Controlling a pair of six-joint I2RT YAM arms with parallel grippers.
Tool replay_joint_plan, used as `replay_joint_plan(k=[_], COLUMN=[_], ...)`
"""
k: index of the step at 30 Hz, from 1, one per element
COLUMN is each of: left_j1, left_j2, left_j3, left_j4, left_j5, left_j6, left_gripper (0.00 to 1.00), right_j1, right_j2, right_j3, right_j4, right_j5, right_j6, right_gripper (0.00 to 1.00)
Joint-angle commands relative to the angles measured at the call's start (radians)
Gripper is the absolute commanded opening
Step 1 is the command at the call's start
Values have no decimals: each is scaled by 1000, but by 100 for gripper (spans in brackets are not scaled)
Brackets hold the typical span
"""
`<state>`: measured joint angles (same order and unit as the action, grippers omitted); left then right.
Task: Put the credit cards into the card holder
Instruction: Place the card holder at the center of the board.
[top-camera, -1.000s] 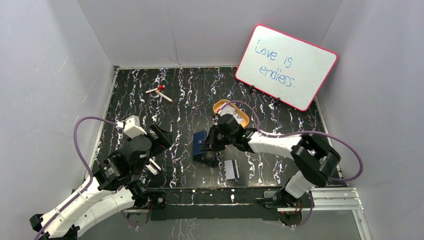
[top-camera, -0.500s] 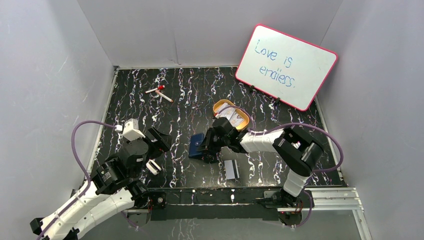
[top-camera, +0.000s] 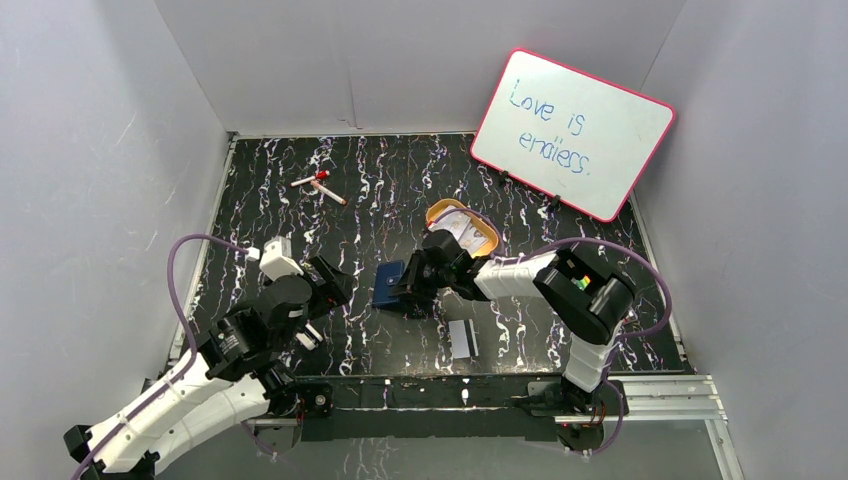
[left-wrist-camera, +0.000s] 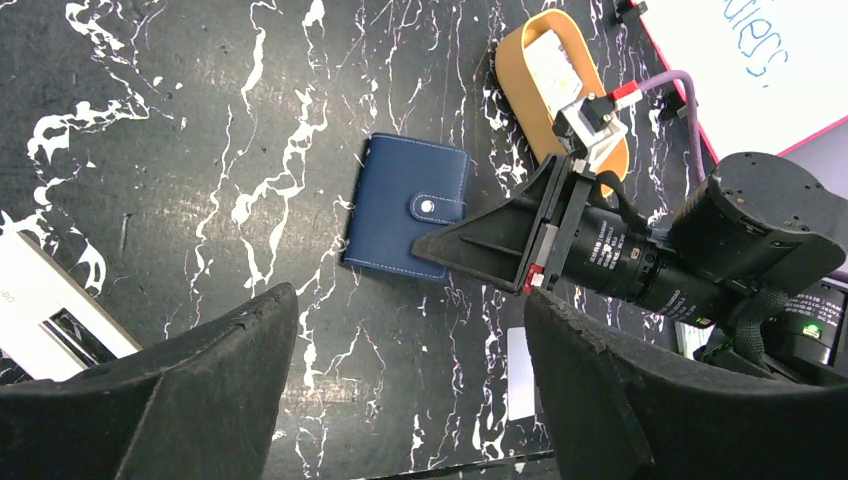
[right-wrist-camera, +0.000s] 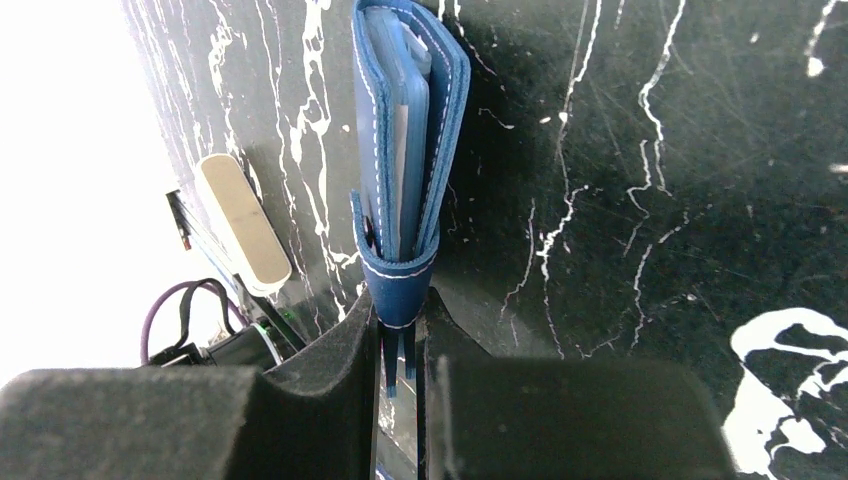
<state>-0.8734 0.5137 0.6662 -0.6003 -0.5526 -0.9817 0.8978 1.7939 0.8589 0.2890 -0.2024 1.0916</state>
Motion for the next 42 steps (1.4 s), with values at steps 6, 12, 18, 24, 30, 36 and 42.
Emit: replay_joint_plan(k=[6,12,18,24,30,36,42], left_j1=[-1,-1,-1,-1,-1,-1,-1], left_j2=[13,45,48,31,47,80,86], left_j3=[-19,-25,-34,-39,-43,-33,-35], left_j4=[38,43,46,41,42,45,55], left_j5=[9,26,50,62,70,78,84], left_j6=[-11,-7,-21,-25,-29,-29,-28], left_gripper=[80,80,80,80,80,80,80], right_j1=[-8,-24,-25,-24,-26,-29,-32], right_j2=[25,6,7,-18,-27,-36,-44], right_j3=[26,-14,4,-1,-3,-10,-14], right_j4=[-139,-139,-157,-167,-171,-171,-172], right_j5=[126,127,132,136,130,130,129], right_j6=[-85,-79,-91,-128,-142,-148,-157], right_gripper=[0,0,0,6,21,29,33])
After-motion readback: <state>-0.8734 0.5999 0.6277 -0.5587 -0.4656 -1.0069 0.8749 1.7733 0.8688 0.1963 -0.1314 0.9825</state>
